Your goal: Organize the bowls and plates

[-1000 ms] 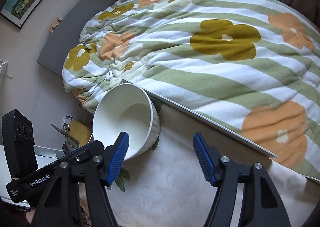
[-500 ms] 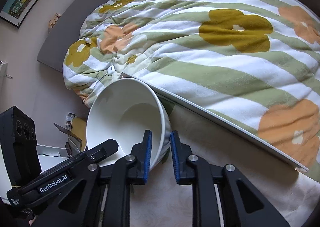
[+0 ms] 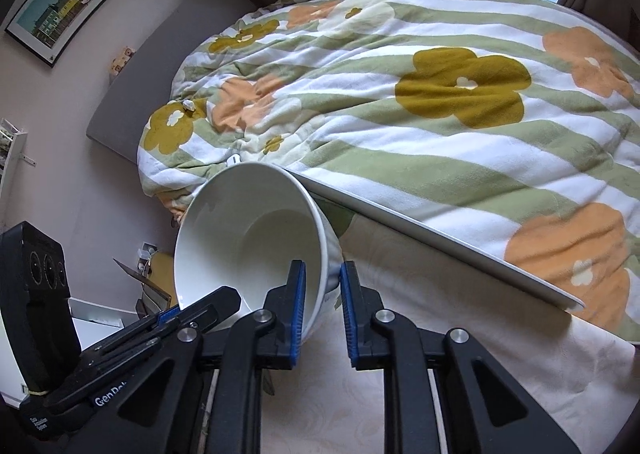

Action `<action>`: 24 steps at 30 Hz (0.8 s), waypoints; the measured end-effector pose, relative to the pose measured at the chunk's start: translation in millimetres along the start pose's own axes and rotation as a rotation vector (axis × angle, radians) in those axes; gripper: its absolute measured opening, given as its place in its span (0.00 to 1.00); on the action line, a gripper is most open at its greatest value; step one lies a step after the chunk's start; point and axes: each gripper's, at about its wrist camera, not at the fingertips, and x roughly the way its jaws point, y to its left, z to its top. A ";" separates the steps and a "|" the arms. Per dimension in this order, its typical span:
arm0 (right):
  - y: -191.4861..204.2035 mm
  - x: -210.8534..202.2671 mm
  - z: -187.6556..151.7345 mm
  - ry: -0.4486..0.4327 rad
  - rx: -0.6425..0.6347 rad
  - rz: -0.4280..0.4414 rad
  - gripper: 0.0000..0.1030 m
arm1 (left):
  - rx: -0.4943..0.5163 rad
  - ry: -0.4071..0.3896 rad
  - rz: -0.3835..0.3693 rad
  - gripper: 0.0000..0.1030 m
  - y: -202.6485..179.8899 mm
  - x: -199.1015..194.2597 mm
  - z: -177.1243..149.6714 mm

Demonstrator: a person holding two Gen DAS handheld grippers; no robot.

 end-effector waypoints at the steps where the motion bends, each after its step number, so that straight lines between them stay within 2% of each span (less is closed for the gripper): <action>1: 1.9 -10.7 -3.0 -0.014 -0.006 -0.002 0.16 | 0.010 -0.009 -0.002 0.20 -6.0 -8.1 -3.8; 6: 2.8 -71.0 -27.5 -0.092 -0.010 0.000 0.16 | 0.068 -0.058 -0.022 0.20 -42.2 -50.5 -32.6; 14: -25.1 -175.6 -101.7 -0.189 0.020 -0.032 0.16 | 0.167 -0.101 -0.078 0.20 -122.6 -113.6 -117.7; 19: -60.3 -237.3 -162.3 -0.229 0.071 -0.080 0.16 | 0.236 -0.093 -0.119 0.20 -175.6 -132.0 -181.0; 24: -95.5 -283.3 -213.8 -0.252 0.135 -0.142 0.16 | 0.308 -0.034 -0.169 0.20 -226.0 -133.4 -240.0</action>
